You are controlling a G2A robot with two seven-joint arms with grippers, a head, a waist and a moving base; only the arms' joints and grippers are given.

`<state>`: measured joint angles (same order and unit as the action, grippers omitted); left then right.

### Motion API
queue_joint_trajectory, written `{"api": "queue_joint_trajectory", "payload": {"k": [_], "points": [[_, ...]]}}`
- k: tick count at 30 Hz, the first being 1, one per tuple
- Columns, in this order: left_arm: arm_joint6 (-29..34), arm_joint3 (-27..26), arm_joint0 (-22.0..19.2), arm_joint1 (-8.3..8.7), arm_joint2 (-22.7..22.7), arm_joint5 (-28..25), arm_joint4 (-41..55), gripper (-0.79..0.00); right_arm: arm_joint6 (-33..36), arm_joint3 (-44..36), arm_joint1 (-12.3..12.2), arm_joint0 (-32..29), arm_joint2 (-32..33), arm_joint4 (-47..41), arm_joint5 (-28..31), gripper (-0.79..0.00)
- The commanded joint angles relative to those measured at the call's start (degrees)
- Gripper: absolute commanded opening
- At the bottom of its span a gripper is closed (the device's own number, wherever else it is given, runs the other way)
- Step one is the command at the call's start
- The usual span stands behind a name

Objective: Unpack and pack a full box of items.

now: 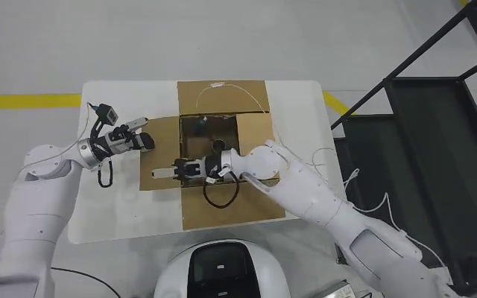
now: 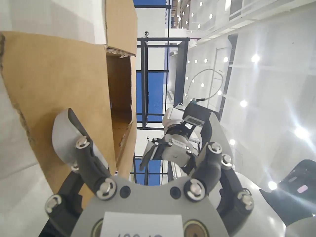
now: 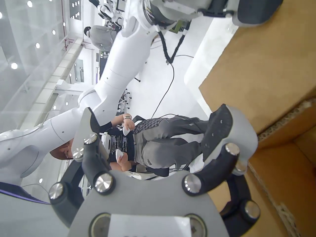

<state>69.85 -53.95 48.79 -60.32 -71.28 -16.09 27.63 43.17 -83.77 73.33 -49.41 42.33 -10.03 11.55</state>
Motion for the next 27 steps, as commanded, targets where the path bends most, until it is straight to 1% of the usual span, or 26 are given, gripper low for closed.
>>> {"api": "queue_joint_trajectory", "payload": {"k": [1,4,6,8,11,14,18,24,27], "points": [[-1.1,1.0,-0.4,-0.33,1.2,-0.6,-1.0,0.0,0.3,-4.0,-1.8,-4.4,5.3,1.3,0.1,0.0],[-3.3,2.3,-1.0,-1.1,3.4,-1.4,-2.0,0.0,0.5,-9.9,-4.3,-11.1,12.7,3.6,-0.8,0.0],[-3.3,2.9,-1.5,-1.71,4.9,-1.2,-1.5,0.0,1.3,-13.2,-5.4,-15.2,16.8,4.1,-1.2,0.0],[-3.6,3.7,-2.2,-2.2,6.2,-1.6,-2.0,0.0,1.8,-15.4,-6.3,-18.4,20.1,4.5,-1.5,0.0],[-4.1,5.4,-3.6,-2.91,7.6,-1.3,-1.6,0.0,3.1,-17.2,-7.1,-21.6,23.3,3.6,-1.4,0.0],[-3.7,6.6,-5.0,-3.52,8.8,-1.3,-1.3,0.0,5.1,-16.4,-7.5,-22.6,25.5,0.5,-0.4,0.0],[-3.3,7.2,-6.1,-4.16,10.1,-1.6,-1.5,0.0,7.3,-15.3,-7.7,-22.7,26.9,-2.7,0.9,0.0],[-3.0,8.0,-6.9,-4.86,11.2,-1.7,-1.1,0.0,8.6,-14.6,-7.9,-22.4,27.1,-3.1,1.3,0.0],[-2.1,7.6,-7.1,-4.78,10.5,-2.9,-0.2,0.0,8.8,-14.4,-8.1,-22.7,27.5,-2.9,1.5,0.0]]}}
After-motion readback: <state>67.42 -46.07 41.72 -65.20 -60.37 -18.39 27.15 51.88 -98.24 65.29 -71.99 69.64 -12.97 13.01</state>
